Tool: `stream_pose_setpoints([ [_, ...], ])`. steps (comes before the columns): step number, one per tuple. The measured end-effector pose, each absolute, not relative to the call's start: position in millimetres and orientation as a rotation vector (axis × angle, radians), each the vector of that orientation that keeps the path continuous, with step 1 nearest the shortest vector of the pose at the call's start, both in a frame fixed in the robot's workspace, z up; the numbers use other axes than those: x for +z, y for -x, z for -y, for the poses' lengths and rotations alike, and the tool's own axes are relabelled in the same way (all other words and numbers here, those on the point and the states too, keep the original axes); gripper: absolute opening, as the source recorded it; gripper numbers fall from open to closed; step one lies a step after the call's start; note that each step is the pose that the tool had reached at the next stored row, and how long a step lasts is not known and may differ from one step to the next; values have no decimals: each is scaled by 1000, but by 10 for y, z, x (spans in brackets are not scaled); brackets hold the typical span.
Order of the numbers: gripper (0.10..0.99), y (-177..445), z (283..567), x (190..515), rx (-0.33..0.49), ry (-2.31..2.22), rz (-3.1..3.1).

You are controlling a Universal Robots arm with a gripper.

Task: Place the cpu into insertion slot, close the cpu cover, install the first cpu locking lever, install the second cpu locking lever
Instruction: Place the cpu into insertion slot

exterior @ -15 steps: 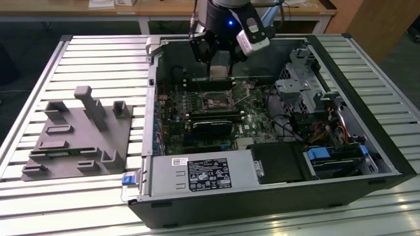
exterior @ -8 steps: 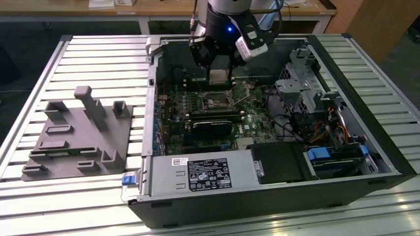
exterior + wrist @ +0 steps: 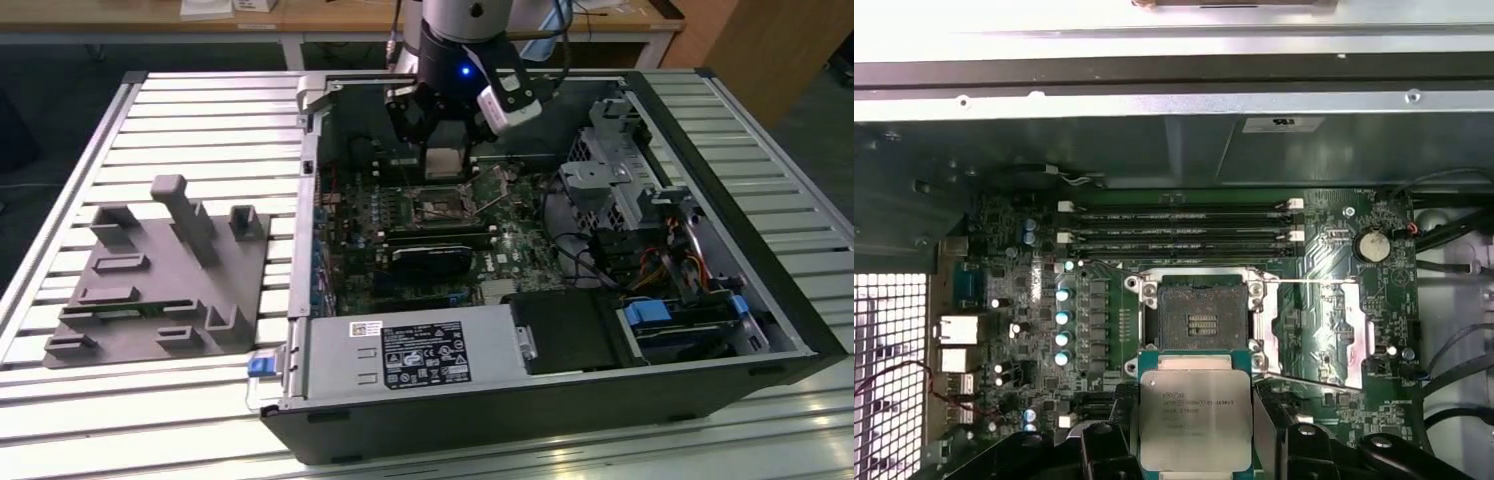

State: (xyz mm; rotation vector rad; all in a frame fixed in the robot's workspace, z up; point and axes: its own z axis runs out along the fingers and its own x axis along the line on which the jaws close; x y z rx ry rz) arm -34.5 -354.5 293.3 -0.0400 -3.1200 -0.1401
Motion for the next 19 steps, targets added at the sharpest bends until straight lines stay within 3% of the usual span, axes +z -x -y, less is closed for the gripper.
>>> stream_pose_setpoints([
  [19, 537, 345, 3502, 2705, -140, 40, 3120],
])
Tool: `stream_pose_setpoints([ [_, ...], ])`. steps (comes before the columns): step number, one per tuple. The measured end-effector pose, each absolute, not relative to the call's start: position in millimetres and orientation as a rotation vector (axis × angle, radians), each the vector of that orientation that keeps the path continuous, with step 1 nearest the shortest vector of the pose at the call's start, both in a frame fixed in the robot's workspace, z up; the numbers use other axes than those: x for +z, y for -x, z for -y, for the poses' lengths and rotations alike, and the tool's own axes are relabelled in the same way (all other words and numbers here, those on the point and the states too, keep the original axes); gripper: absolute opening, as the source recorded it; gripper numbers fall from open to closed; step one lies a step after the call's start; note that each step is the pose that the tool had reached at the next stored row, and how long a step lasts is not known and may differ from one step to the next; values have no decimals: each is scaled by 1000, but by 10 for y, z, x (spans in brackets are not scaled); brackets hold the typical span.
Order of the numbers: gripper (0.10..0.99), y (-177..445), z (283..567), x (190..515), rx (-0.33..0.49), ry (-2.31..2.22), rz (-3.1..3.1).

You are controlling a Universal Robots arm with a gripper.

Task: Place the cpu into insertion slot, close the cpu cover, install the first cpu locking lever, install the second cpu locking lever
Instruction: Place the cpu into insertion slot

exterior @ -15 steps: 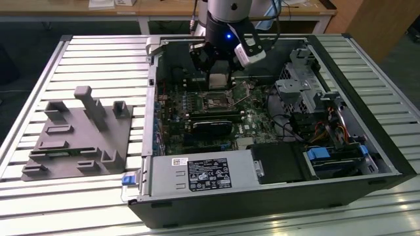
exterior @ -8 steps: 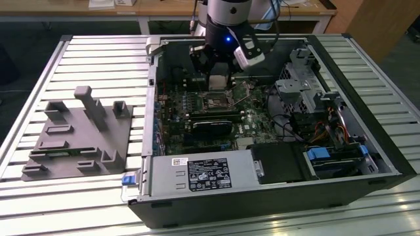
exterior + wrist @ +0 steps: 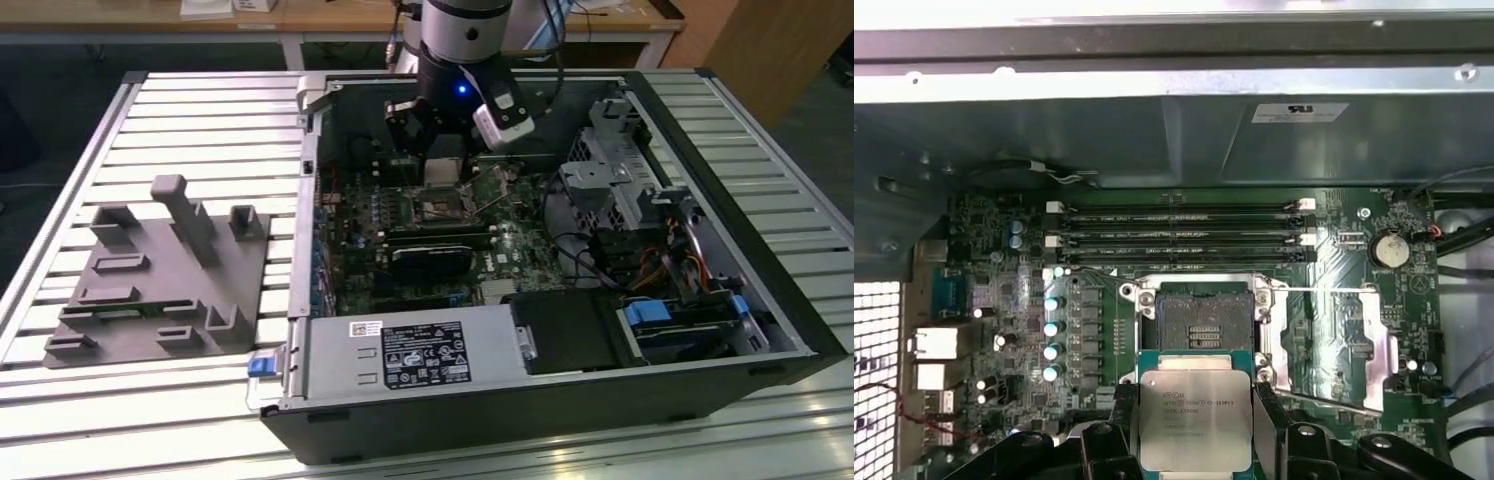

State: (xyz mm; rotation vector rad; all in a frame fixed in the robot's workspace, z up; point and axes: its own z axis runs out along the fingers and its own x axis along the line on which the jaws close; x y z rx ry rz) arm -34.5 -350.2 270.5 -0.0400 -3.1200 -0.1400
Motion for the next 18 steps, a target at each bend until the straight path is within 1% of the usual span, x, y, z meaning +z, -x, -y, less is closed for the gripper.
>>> stream_pose_setpoints([
  [9, 537, 345, 3457, 2580, -140, 40, 3120],
  [18, 537, 346, 3378, 2534, -140, 40, 3120],
])
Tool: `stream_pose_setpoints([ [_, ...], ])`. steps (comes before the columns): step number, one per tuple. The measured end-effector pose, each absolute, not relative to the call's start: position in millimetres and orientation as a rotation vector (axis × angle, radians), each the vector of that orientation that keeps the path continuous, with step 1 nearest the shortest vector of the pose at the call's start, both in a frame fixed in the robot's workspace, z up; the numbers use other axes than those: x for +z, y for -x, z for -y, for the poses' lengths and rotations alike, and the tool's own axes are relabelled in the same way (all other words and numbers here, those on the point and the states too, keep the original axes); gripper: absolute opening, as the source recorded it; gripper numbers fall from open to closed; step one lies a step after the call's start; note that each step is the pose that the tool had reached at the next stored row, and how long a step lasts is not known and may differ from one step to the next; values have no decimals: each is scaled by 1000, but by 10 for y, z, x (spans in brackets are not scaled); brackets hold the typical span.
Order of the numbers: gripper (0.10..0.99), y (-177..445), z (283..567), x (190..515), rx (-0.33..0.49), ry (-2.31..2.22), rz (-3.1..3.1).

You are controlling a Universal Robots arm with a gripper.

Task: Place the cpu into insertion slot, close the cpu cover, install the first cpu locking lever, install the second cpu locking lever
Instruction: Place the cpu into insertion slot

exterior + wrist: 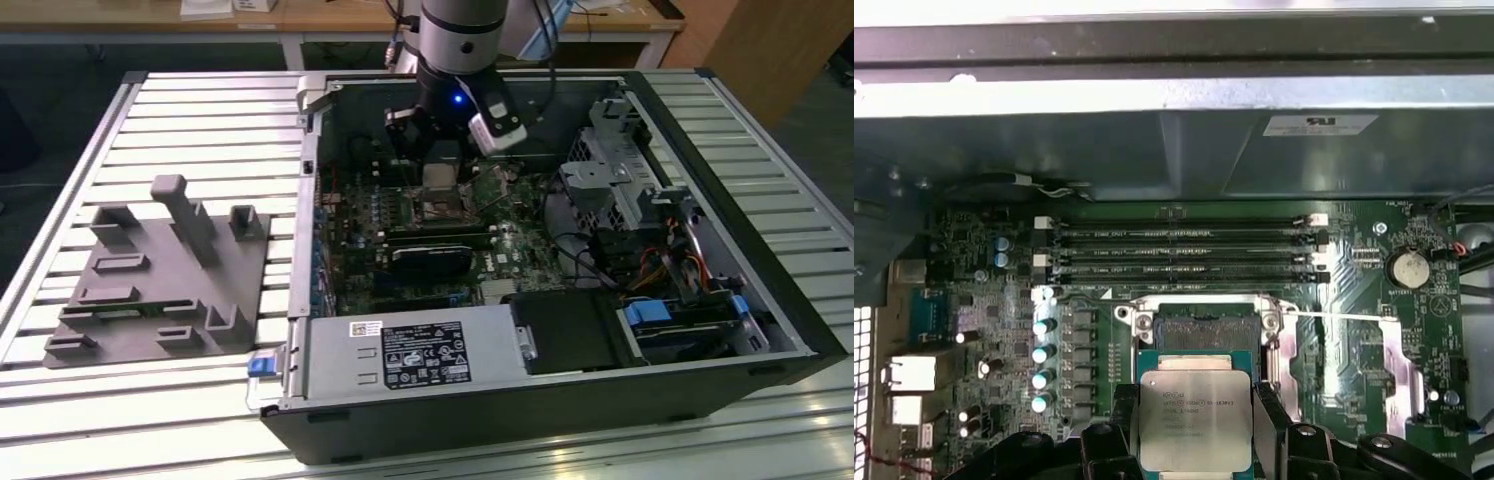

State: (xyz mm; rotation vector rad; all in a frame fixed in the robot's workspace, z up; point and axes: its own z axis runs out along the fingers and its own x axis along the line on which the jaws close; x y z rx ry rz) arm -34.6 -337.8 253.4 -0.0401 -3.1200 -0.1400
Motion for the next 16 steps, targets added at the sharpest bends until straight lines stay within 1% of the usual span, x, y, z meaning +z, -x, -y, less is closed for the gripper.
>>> stream_pose_setpoints([
  [8, 537, 345, 3364, 2527, -140, 44, 3120],
  [16, 537, 345, 3364, 2513, -136, 245, 3117],
])
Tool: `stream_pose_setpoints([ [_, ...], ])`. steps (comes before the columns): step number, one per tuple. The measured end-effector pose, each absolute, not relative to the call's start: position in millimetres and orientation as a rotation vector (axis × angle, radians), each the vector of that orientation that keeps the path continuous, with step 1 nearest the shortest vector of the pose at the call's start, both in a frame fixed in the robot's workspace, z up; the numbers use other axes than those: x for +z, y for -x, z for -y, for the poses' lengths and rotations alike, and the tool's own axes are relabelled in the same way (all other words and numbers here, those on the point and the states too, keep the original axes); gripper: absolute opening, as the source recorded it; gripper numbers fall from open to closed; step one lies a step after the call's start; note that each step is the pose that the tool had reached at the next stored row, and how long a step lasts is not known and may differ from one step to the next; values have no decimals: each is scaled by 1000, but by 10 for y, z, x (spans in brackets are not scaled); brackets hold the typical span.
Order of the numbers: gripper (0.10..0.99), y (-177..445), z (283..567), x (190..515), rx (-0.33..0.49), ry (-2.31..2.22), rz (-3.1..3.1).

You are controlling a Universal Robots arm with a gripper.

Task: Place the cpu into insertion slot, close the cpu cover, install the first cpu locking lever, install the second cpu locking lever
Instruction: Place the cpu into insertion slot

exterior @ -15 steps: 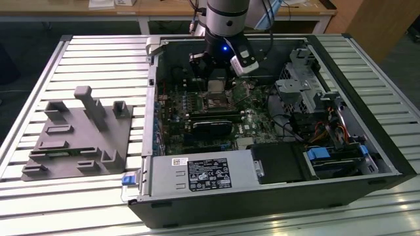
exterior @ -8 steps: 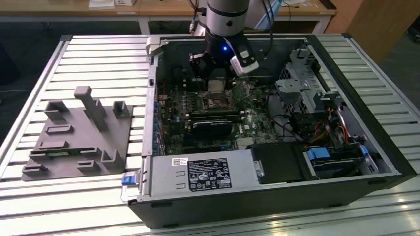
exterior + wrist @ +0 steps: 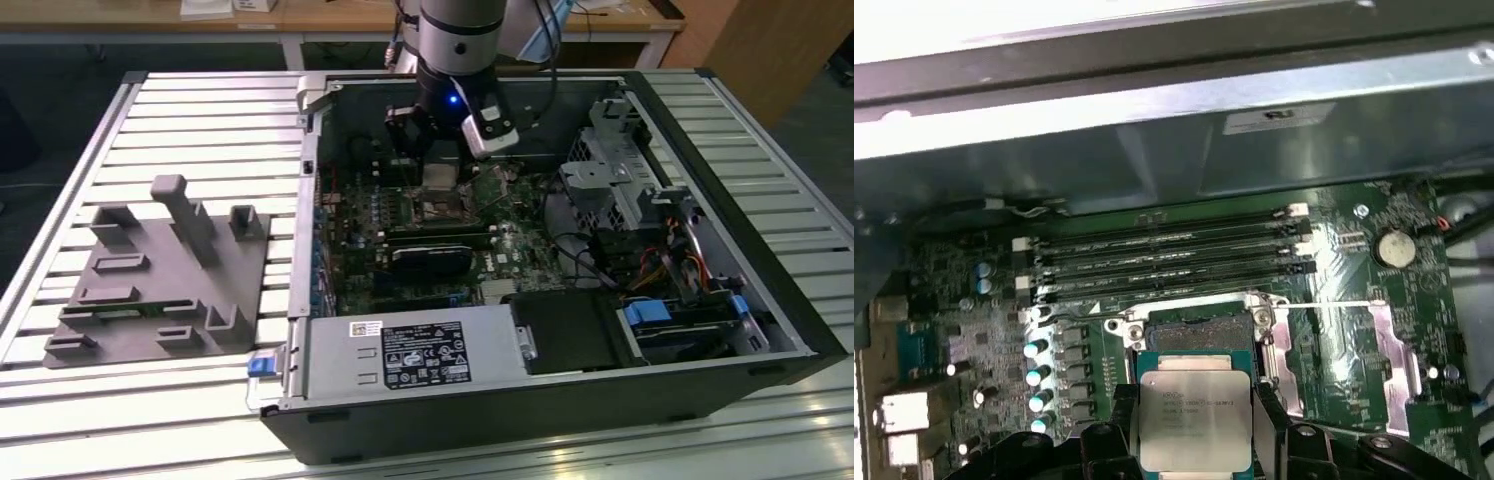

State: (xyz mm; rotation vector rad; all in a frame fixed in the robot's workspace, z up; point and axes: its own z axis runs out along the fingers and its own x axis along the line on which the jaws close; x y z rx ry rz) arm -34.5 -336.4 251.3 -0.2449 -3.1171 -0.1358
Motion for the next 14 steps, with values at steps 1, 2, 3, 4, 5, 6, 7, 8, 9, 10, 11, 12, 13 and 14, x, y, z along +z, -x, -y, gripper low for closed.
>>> stream_pose_setpoints([
  [1, 537, 345, 3364, 2512, -135, 271, 3116],
  [2, 537, 345, 3364, 2510, -135, 297, 3114],
  [3, 537, 345, 3364, 2508, -134, 322, 3113],
  [4, 537, 345, 3364, 2506, -133, 348, 3111],
  [5, 537, 345, 3364, 2504, -132, 373, 3109],
  [6, 537, 345, 3364, 2503, -131, 397, 3107],
  [7, 537, 346, 3364, 2502, -129, 422, 3105],
  [8, 537, 346, 3364, 2501, -126, 445, 3103],
  [9, 537, 345, 3364, 2501, -124, 467, 3101],
  [10, 537, 346, 3364, 2501, -121, 490, 3098],
  [11, 537, 346, 3364, 2500, -119, 512, 3096],
  [12, 537, 345, 3364, 2499, -116, 545, 3092],
  [13, 537, 345, 3364, 2498, -114, 568, 3089],
  [14, 537, 345, 3364, 2498, -111, 590, 3086],
])
